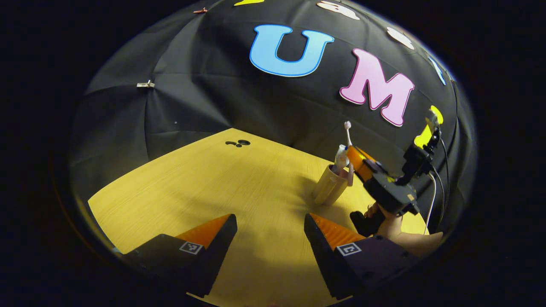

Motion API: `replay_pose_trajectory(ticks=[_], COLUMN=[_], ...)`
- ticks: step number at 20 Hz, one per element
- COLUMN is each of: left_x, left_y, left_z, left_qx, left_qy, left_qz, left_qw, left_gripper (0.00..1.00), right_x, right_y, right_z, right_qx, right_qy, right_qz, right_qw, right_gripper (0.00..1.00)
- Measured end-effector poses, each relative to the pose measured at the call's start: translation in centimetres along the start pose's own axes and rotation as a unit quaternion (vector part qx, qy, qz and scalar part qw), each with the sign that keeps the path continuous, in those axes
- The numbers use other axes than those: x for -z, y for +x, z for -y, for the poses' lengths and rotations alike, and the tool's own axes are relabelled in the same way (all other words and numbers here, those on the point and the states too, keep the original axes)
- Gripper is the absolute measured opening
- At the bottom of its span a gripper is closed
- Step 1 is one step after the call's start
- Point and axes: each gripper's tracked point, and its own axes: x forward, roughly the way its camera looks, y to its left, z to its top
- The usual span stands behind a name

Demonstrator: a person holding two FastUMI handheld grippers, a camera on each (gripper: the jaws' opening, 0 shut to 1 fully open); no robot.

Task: Put the toothbrush and toothpaste on the desktop into the cup, then pick up the cup and place it on the coaster on the desktop.

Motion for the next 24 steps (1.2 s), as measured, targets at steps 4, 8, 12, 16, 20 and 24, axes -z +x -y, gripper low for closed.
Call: replay_pose_trajectory(ticks=[4,8,12,16,20,24], left_x=[0.1,0.8,1.1,1.2,0.0,-1.4], left_y=[0.1,0.7,0.8,0.7,0.7,1.4], left_z=[1.3,2.0,2.2,2.4,3.7,5.4], left_qx=[0.013,0.02,0.022,0.02,0.027,0.044], left_qy=[0.006,0.008,0.0,-0.002,-0.002,0.012], left_qz=[0.001,-0.001,-0.001,-0.007,-0.004,-0.006], left_qw=[1.0,1.0,1.0,1.0,1.0,0.999], left_gripper=[0.98,0.98,0.98,0.98,0.98,0.98], right_x=[-2.4,-0.6,0.8,0.5,0.4,0.2], right_y=[1.1,1.7,0.9,-0.5,-4.3,-8.4], right_z=[0.2,0.1,-0.7,-0.2,3.2,7.5], right_qx=[-0.001,-0.002,-0.014,-0.016,0.007,0.026], right_qy=[-0.012,-0.024,-0.055,-0.04,-0.012,-0.01], right_qz=[0.041,0.04,0.049,0.025,-0.035,-0.089], right_qw=[0.999,0.999,0.997,0.999,0.999,0.996], right_gripper=[0.08,0.08,0.11,0.27,0.58,0.96])
